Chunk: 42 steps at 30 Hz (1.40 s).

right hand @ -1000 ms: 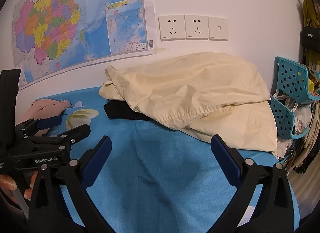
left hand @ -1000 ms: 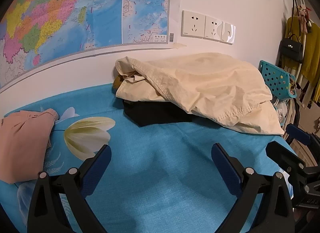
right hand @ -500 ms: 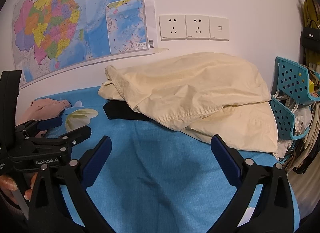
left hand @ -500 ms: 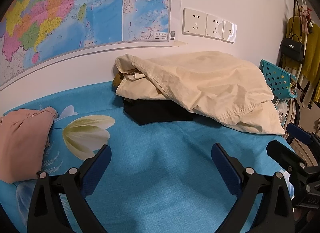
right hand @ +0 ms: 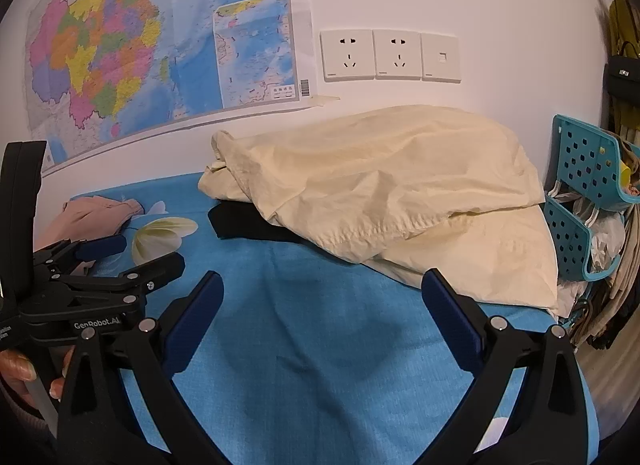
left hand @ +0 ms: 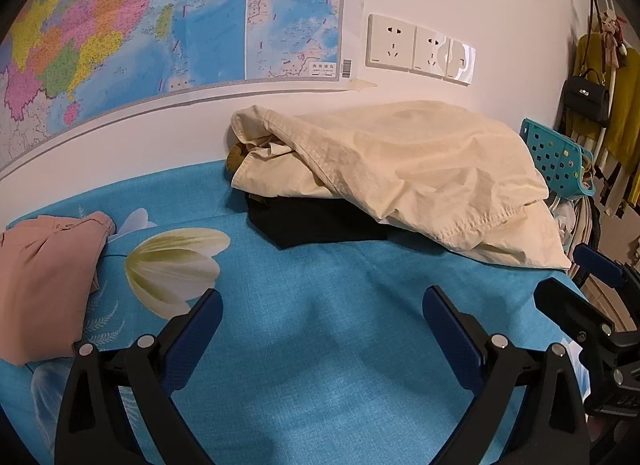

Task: Fold large clothes

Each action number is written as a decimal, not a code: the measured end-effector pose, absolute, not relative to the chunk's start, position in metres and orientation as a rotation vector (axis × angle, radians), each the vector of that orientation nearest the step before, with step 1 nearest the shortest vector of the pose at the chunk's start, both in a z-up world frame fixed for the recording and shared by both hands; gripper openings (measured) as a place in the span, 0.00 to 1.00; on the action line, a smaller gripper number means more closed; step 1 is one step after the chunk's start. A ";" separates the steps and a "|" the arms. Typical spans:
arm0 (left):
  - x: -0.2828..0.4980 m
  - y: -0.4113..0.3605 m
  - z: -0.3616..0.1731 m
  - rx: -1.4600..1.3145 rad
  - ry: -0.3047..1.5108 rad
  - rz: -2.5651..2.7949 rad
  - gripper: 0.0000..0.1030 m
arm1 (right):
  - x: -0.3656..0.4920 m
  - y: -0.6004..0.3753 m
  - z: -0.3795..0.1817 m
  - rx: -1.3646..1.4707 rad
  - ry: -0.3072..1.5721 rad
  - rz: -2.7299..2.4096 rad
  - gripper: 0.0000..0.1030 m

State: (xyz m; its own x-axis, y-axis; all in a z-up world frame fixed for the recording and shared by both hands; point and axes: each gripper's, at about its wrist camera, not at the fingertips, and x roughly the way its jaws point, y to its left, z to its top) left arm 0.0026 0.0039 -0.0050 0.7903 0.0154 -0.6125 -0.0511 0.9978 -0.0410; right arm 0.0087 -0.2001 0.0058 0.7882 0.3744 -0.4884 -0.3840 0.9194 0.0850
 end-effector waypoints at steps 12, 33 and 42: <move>0.008 0.006 -0.002 -0.051 0.657 0.043 0.94 | 0.014 -0.196 0.008 -0.034 0.514 0.425 0.95; 0.073 0.050 -0.023 -0.073 0.736 0.124 0.94 | 0.098 -0.114 0.003 -0.248 0.551 0.557 0.82; 0.100 0.083 -0.034 -0.092 0.746 0.218 0.91 | 0.152 -0.066 -0.027 -0.389 0.627 0.596 0.40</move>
